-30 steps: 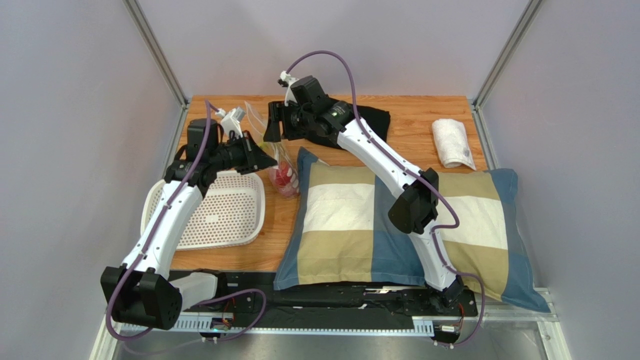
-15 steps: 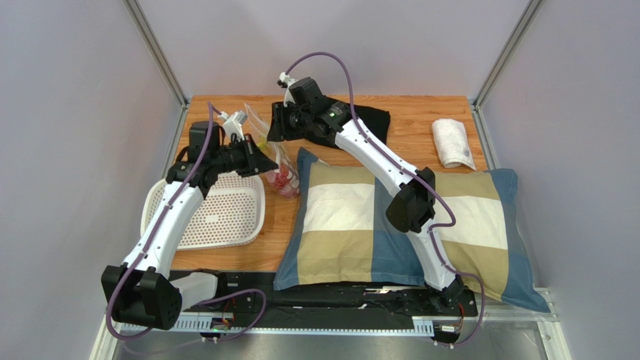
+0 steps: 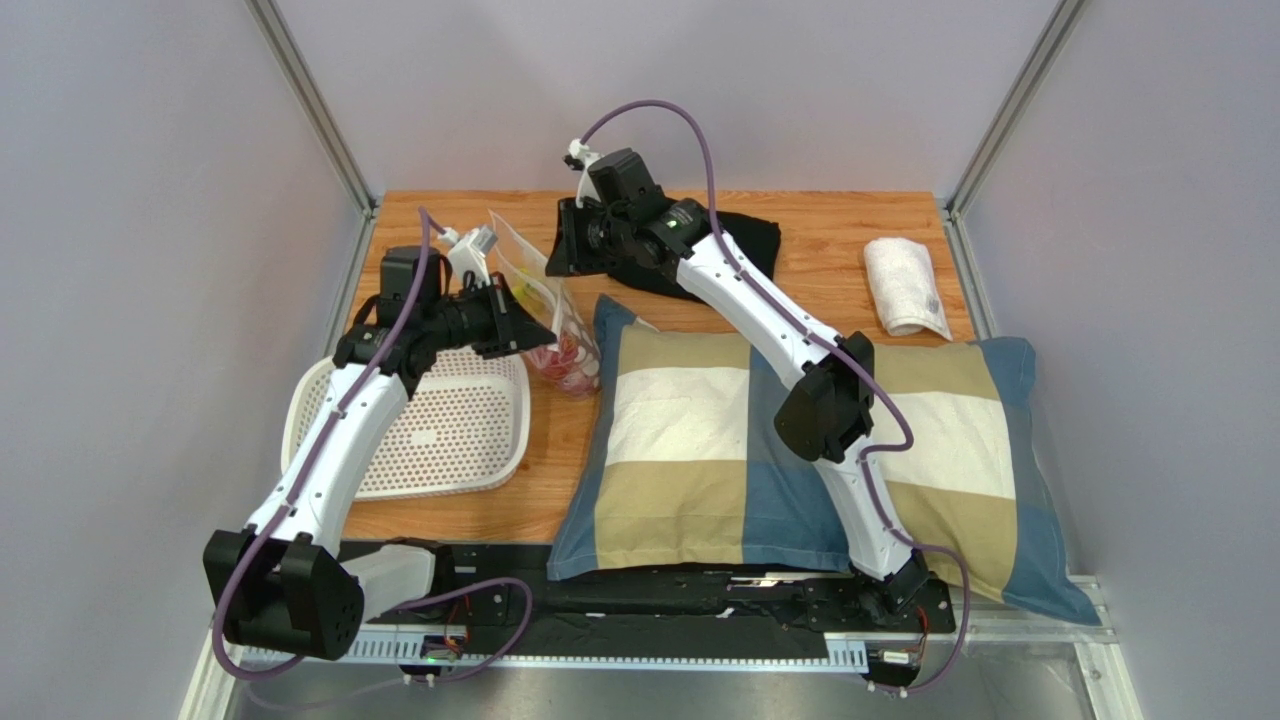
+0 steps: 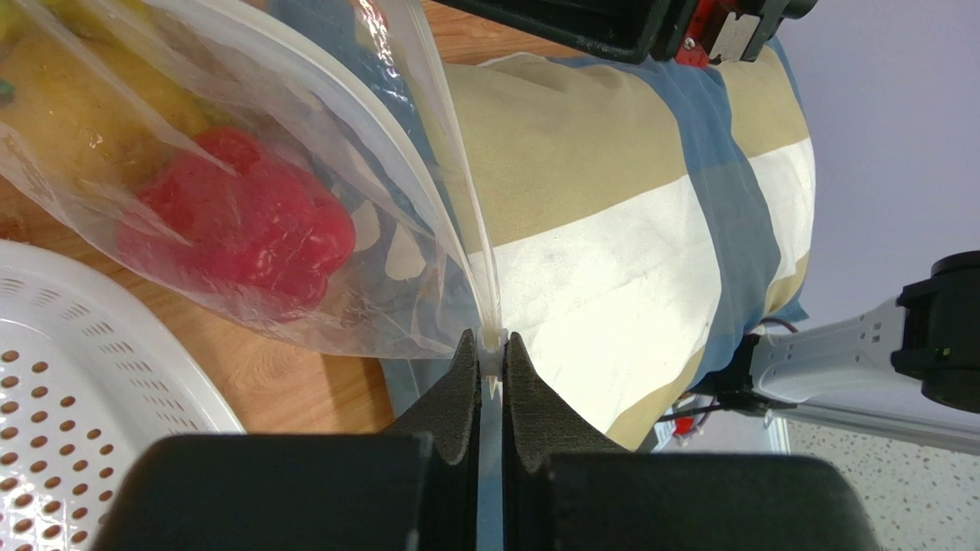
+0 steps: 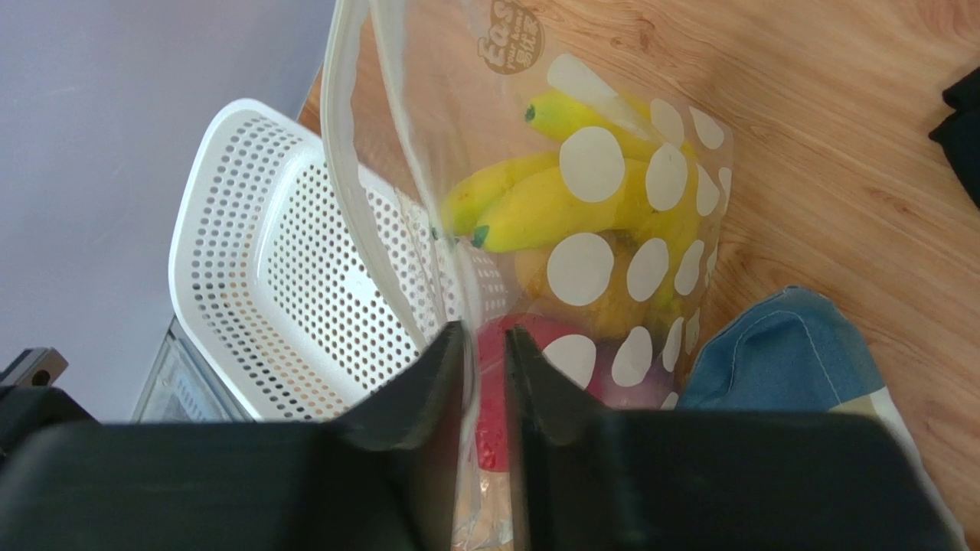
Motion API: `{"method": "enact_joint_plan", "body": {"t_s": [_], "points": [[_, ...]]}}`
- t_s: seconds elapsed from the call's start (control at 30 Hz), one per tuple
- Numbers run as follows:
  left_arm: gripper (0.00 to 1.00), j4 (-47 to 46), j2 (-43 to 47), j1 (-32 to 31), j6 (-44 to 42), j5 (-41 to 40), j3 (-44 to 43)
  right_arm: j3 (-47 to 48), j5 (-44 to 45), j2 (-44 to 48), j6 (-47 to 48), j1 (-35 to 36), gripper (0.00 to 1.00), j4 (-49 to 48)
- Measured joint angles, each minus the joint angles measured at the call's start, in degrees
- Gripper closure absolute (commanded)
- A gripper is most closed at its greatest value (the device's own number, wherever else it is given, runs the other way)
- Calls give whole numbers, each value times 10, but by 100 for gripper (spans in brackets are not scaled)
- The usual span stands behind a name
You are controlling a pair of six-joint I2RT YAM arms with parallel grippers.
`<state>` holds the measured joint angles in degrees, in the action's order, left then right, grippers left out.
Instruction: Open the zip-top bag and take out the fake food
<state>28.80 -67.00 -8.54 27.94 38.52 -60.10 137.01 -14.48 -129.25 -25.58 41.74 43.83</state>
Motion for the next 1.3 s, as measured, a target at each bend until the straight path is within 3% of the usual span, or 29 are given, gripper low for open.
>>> {"method": "enact_joint_plan", "body": {"t_s": [0.03, 0.1, 0.23, 0.3, 0.33, 0.43, 0.67, 0.87, 0.97, 1.0, 1.07, 1.3], "points": [[100, 1, 0, 0, 0, 0, 0, 0, -5, -1, 2, 0, 100, 0], [100, 2, 1, 0, 0, 0, 0, 3, -16, -5, 1, 0, 100, -1], [50, 35, 8, 0, 14, -44, -7, 7, -30, -12, 2, 1, 100, -1], [42, 70, 14, 1, 35, -97, -23, 9, -27, -12, 0, 2, 100, 1], [29, 83, 17, 3, 51, -126, -32, 11, -21, -12, -1, 4, 100, 2], [30, 108, 9, 9, 97, -194, -73, 7, 9, -8, -1, 12, 100, 3], [29, 170, -113, 10, 183, -296, -203, -6, 86, 9, 13, 47, 100, 14], [35, 207, -159, 2, 212, -364, -230, -6, 105, 22, -1, 58, 100, 18], [65, 211, -171, 1, 213, -383, -247, -6, 105, 25, -12, 56, 100, 18], [85, 209, -175, 1, 216, -386, -251, -6, 105, 26, -16, 56, 100, 19], [98, 205, -188, 1, 208, -384, -258, -6, 105, 27, -18, 54, 100, 20], [100, 193, -216, 17, 107, -347, -264, -6, 134, 32, -5, 47, 100, 33]]}}
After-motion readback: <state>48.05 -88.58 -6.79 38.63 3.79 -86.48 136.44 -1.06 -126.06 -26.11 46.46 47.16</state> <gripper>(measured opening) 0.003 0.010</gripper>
